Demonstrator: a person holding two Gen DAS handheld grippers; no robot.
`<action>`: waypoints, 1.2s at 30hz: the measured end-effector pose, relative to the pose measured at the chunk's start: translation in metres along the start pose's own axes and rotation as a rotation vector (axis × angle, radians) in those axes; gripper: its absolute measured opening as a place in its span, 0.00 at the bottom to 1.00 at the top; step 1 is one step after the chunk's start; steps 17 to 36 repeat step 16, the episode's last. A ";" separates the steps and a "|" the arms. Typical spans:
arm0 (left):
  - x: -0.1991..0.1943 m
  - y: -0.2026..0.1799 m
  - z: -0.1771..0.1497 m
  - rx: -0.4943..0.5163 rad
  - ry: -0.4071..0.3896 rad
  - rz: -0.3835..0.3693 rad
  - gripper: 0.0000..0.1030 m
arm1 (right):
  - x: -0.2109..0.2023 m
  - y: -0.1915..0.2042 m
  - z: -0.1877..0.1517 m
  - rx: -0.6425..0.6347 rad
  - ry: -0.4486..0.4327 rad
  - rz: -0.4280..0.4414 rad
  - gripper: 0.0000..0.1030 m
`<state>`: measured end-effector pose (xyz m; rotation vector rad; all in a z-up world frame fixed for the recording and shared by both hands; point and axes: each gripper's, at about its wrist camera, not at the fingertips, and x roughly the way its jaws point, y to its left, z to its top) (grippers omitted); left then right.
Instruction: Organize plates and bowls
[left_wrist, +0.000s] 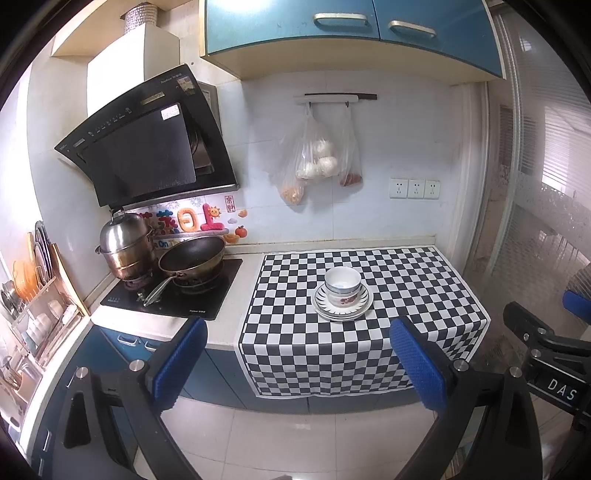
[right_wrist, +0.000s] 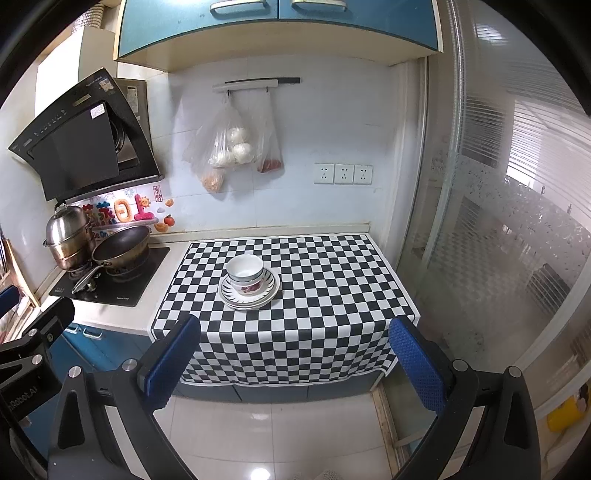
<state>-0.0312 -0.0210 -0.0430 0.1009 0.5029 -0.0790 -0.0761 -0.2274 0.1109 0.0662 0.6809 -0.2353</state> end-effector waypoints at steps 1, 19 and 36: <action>0.000 -0.001 0.000 0.000 -0.001 0.000 0.98 | 0.000 0.000 0.000 0.000 0.000 -0.001 1.00; -0.005 0.000 0.000 -0.005 -0.005 0.009 0.98 | -0.005 0.000 0.001 0.002 -0.007 -0.003 1.00; -0.005 0.000 0.000 -0.005 -0.005 0.009 0.98 | -0.005 0.000 0.001 0.002 -0.007 -0.003 1.00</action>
